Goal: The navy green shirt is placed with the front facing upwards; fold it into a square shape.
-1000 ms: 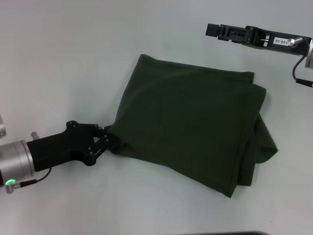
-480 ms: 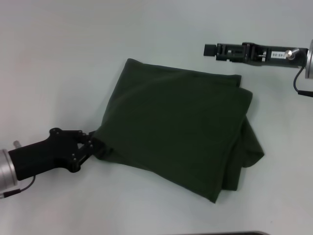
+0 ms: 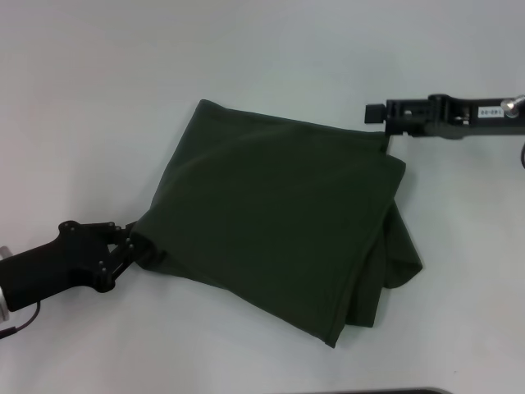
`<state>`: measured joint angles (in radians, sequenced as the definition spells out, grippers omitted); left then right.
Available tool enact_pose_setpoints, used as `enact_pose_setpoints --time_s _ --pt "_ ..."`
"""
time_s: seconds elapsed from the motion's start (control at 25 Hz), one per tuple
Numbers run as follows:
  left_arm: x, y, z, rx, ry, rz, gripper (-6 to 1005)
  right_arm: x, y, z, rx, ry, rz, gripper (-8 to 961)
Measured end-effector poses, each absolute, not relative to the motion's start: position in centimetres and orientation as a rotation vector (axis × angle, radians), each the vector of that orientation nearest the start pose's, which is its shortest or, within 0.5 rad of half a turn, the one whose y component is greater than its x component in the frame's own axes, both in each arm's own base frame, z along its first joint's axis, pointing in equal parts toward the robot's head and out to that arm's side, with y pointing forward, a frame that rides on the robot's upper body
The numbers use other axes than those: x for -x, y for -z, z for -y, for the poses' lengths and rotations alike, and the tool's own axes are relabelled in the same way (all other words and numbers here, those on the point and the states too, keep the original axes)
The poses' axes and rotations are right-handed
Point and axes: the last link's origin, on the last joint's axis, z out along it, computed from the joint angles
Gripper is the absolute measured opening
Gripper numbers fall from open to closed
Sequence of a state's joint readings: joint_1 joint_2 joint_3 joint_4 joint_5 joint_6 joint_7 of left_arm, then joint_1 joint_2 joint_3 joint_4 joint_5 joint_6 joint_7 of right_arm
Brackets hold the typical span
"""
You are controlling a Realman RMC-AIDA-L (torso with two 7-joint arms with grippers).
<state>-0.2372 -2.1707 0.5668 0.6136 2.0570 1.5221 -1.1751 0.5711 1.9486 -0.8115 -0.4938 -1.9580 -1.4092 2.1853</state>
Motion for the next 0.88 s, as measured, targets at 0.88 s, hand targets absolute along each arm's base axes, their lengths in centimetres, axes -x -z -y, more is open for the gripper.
enact_pose_setpoints --time_s 0.88 --pt "33.3 3.2 -24.0 2.549 0.671 0.822 75 -33.2 -2.4 -30.6 2.209 -0.608 -1.973 826"
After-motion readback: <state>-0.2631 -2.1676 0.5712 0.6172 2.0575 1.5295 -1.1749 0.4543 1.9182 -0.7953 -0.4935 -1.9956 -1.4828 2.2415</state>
